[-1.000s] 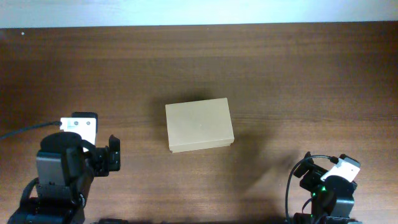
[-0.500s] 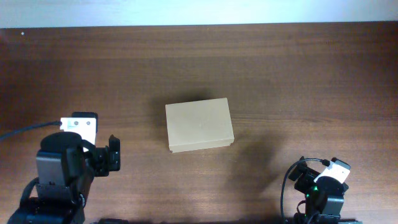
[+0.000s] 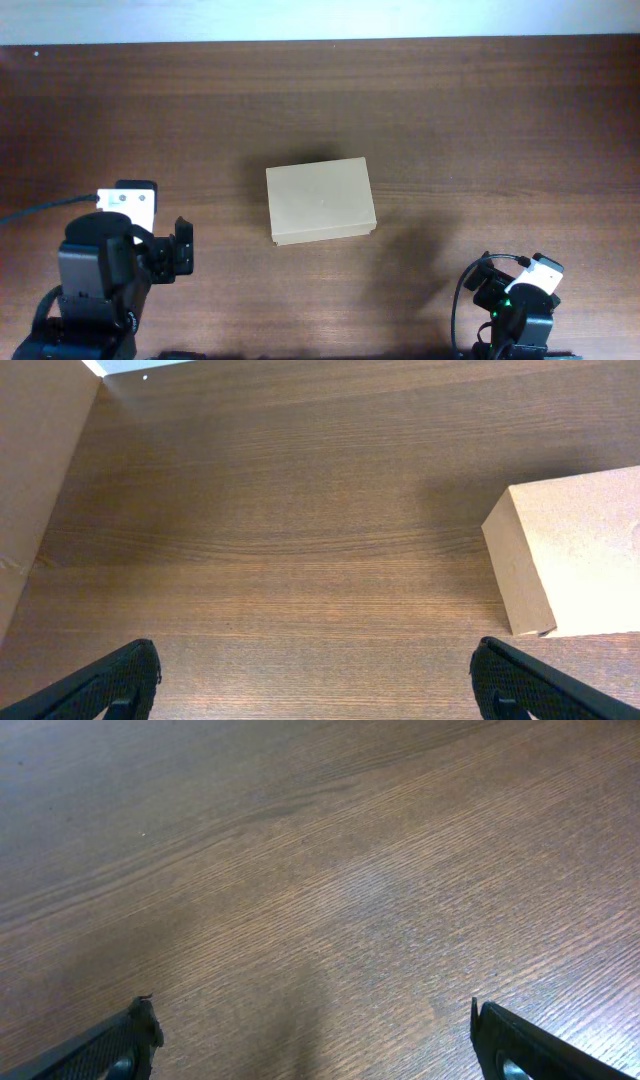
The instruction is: Pack container
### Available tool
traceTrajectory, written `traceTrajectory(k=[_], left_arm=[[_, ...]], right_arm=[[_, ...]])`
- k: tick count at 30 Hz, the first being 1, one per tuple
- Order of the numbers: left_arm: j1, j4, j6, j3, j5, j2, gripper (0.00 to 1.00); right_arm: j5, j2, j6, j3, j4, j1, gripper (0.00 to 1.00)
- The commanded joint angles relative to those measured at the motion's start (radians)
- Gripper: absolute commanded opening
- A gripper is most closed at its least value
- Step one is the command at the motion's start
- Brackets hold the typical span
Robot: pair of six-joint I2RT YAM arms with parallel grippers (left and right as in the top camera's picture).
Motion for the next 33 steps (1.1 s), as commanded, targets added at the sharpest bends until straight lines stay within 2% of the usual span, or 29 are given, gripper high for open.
traceTrajectory(k=[1,12,16,22,24,27,33], left_arm=[[0.006,0.002,-0.010,-0.004,-0.007,-0.001,0.99],[0.027,0.015,-0.001,-0.040,-0.014,-0.058,0.99],[0.097,0.312,0.027,-0.169,-0.031,-0.145,0.99],[0.113,0.977,0.028,-0.491,-0.003,-0.321,0.99],[0.113,1.125,0.028,-0.600,-0.003,-0.391,0.99],[0.113,1.260,0.028,-0.772,-0.003,-0.510,0.99],[0.113,1.281,0.027,-1.025,-0.003,-0.697,0.99]], right_arm=[[-0.006,-0.013,0.009,-0.011,0.002,-0.008,0.99],[-0.006,-0.013,0.009,-0.011,0.002,-0.008,0.99],[-0.006,-0.013,0.009,-0.012,0.002,-0.008,0.99],[-0.006,-0.013,0.009,-0.011,0.002,-0.008,0.99],[-0.006,-0.013,0.009,-0.011,0.002,-0.008,0.99],[-0.006,-0.013,0.009,-0.011,0.002,-0.008,0.99],[-0.006,-0.013,0.009,-0.011,0.002,-0.008,0.99]])
